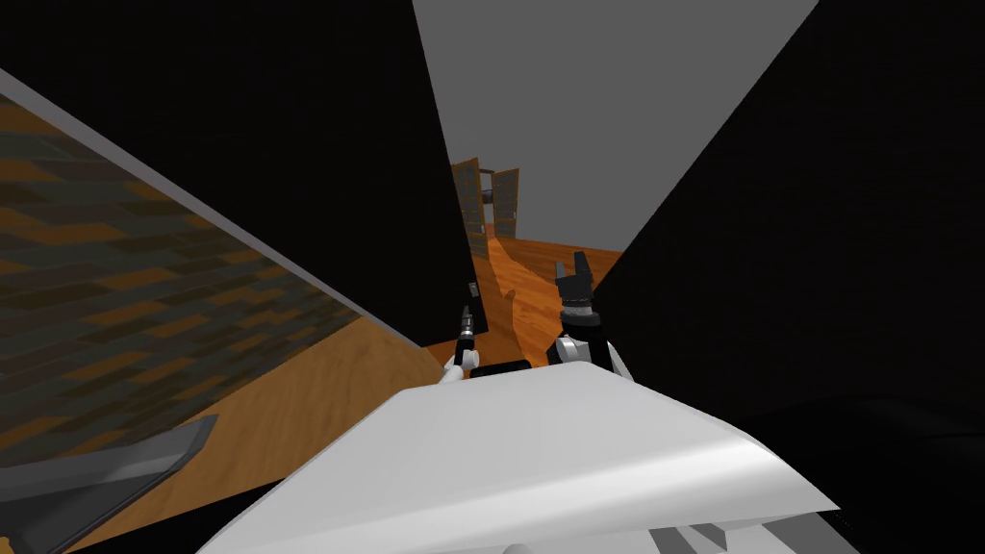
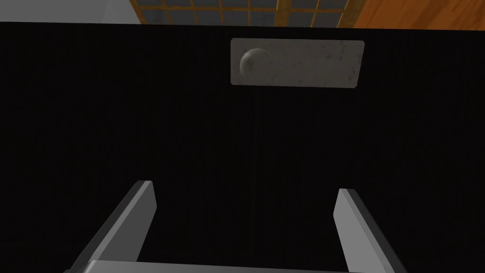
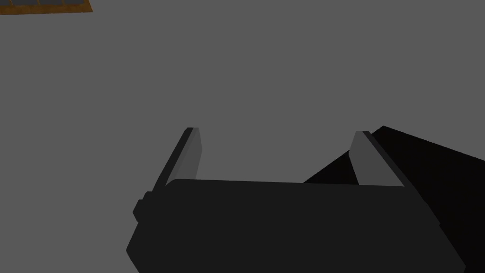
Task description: Push the door open
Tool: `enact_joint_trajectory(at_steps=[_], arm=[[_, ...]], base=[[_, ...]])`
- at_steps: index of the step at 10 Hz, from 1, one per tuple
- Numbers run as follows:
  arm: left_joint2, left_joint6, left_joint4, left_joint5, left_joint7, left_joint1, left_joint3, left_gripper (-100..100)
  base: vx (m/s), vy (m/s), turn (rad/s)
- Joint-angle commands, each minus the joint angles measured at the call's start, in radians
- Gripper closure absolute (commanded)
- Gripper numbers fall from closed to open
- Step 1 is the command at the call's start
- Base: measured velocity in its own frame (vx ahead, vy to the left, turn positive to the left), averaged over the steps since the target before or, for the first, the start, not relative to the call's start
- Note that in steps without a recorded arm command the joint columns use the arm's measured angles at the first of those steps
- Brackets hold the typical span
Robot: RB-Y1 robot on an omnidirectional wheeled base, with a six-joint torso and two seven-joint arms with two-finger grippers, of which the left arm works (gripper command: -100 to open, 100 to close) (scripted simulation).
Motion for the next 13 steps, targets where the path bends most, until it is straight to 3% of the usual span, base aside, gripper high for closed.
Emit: enact_joint_trajectory(at_steps=[1, 5, 7, 10, 12, 13], arm=[[0.018, -0.001, 0.001, 0.001, -0.001, 0.000, 0.002, -100], [0.058, -0.005, 0.004, 0.003, -0.005, -0.001, 0.009, -100], [0.062, -0.007, 0.005, 0.004, -0.006, -0.001, 0.012, -100], [0.046, -0.011, 0.008, 0.006, -0.010, -0.002, 0.018, -100], [0.014, -0.014, 0.010, 0.008, -0.012, -0.002, 0.022, -100], [0.022, -0.017, 0.025, 0.008, -0.010, -0.013, 0.023, -100]], base=[[0.057, 0.052, -0.009], [0.177, 0.101, -0.024], [0.206, -0.018, -0.024], [0.220, -0.070, -0.030], [0.203, -0.084, -0.024], [0.075, -0.037, 0.032]])
